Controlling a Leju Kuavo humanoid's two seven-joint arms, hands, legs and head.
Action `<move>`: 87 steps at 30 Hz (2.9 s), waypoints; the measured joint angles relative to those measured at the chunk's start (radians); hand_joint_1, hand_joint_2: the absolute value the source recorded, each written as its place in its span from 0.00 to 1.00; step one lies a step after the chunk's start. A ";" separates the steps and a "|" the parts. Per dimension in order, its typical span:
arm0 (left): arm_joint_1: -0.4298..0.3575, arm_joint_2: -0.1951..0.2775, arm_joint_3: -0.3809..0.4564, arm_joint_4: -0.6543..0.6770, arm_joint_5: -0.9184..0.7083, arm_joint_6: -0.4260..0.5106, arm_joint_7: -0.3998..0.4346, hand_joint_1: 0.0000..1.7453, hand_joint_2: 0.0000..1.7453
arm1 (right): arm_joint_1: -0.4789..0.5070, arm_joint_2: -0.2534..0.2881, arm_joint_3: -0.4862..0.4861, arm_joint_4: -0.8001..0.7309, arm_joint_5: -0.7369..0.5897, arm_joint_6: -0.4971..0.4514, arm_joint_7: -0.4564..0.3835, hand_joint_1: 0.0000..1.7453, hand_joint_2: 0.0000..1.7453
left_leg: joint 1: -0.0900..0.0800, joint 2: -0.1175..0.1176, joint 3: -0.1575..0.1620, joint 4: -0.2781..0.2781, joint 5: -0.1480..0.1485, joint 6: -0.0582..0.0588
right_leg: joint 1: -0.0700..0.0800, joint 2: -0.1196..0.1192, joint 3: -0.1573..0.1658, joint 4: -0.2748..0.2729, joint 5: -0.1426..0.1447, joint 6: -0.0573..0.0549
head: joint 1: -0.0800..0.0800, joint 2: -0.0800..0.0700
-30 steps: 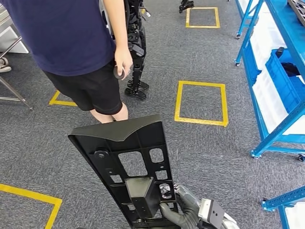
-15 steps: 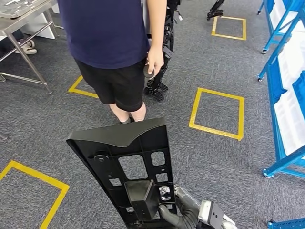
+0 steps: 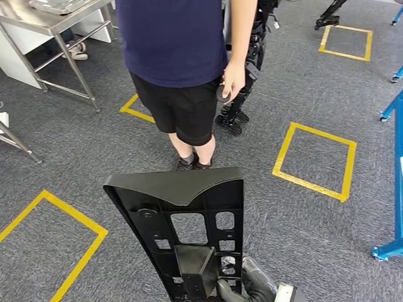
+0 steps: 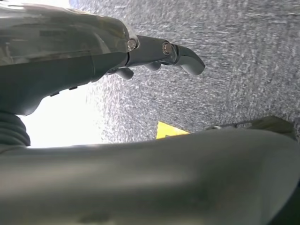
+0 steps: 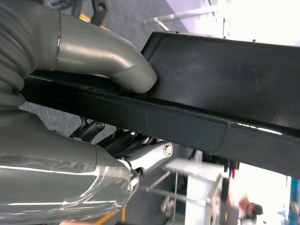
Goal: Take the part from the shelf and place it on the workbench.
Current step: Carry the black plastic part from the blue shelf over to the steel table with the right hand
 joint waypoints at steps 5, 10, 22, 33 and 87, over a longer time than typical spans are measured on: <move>0.004 -0.003 -0.005 0.000 -0.005 0.000 0.000 0.00 1.00 | 0.020 -0.015 0.013 -0.019 0.000 -0.028 -0.003 1.00 1.00 | 0.016 0.049 0.055 -0.119 0.090 -0.014 | -0.001 -0.054 0.012 0.000 -0.012 0.012 | 0.000 0.000; 0.002 -0.009 -0.007 0.000 -0.009 -0.001 0.001 0.00 1.00 | 0.024 -0.029 0.024 -0.032 -0.005 -0.052 -0.006 1.00 1.00 | -0.001 0.076 0.093 -0.208 0.109 0.008 | -0.002 -0.092 0.032 -0.005 -0.025 0.041 | 0.001 0.000; -0.014 -0.008 -0.001 0.000 0.015 -0.011 0.000 0.00 1.00 | -0.074 -0.019 0.032 0.035 -0.035 0.036 0.028 1.00 1.00 | -0.009 -0.068 0.108 -0.213 0.111 0.040 | 0.006 0.087 -0.024 0.027 0.014 0.021 | 0.006 0.000; -0.001 -0.004 0.003 0.000 0.020 -0.012 -0.004 0.00 1.00 | -0.082 0.005 0.031 0.052 -0.033 0.050 0.033 1.00 1.00 | 0.016 0.009 -0.032 0.036 0.020 -0.022 | -0.006 -0.028 0.014 -0.013 -0.004 0.003 | 0.002 0.000; 0.009 -0.006 0.037 0.002 0.078 -0.046 -0.026 0.00 1.00 | 0.004 0.005 0.033 0.133 0.022 -0.203 0.142 1.00 1.00 | -0.005 -0.023 0.111 -0.215 0.103 0.045 | 0.014 0.032 -0.005 -0.010 0.017 0.026 | 0.004 0.000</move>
